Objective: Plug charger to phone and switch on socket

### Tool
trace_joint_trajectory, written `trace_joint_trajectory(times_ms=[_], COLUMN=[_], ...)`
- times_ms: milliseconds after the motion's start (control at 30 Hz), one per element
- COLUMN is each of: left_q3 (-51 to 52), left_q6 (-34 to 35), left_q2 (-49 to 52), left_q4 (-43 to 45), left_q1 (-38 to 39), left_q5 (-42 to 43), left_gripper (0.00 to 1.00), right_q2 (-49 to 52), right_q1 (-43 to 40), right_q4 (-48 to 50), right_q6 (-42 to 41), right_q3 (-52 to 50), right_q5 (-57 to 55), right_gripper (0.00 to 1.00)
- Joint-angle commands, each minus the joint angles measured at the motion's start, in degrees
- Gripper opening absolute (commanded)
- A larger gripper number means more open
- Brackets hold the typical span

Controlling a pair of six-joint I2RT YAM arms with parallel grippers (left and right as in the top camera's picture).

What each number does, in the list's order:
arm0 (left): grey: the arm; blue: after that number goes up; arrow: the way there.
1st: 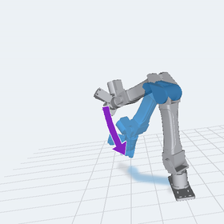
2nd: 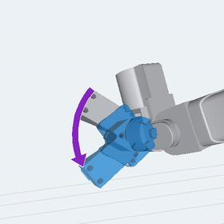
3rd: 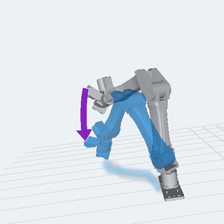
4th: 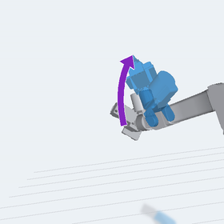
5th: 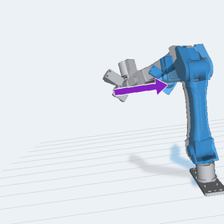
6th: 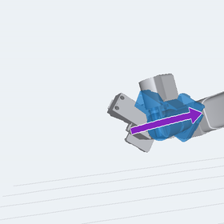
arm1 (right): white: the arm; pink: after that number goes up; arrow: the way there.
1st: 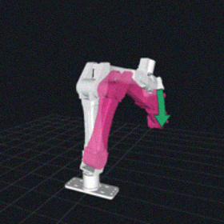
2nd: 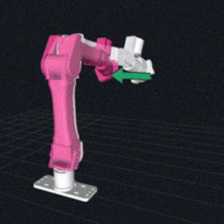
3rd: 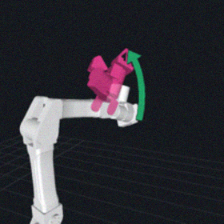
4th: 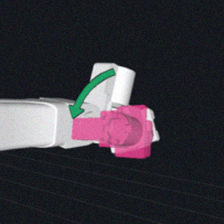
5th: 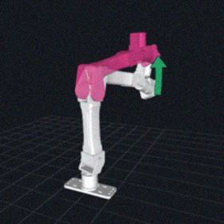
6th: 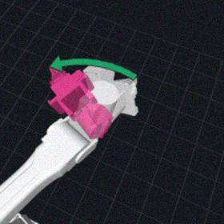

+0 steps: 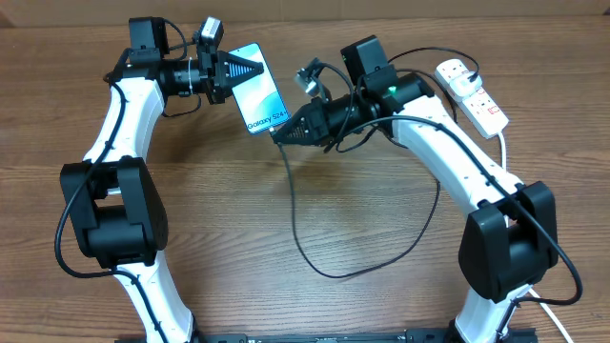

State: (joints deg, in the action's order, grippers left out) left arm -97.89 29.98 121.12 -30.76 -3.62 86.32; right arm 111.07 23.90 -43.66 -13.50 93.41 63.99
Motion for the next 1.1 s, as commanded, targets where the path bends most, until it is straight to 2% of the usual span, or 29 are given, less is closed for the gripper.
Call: trace_joint_trajectory(times_ms=[0, 533, 767, 900, 1067], left_q3=[-0.85, -0.85, -0.85, -0.85, -0.85], left_q6=[-1.29, -1.25, 0.11, 0.92, 0.92], left_q2=[-0.37, -0.37, -0.37, -0.37, -0.37], left_q4=[-0.52, -0.44, -0.42, -0.42, -0.46], left_q1=[1.84, 1.36, -0.87, -2.91, -4.70], left_q5=[4.35, 2.91, -2.60, -6.36, -9.44], left_gripper=[0.04, 0.04, 0.04, 0.04, 0.04], right_q2=[-0.20, -0.20, -0.20, -0.20, 0.09], right_q1=[-3.41, -2.97, -2.97, -2.91, -1.09], right_q4=[1.57, 1.05, -2.73, -6.49, -8.59], right_q6=[-0.02, 0.02, 1.79, 1.97, -0.28], right_q3=[1.07, 1.05, 1.05, 1.05, 1.05], right_q5=[-1.55, -1.62, -5.97, -14.25, -32.13], right_gripper=[0.04, 0.04, 0.04, 0.04, 0.04])
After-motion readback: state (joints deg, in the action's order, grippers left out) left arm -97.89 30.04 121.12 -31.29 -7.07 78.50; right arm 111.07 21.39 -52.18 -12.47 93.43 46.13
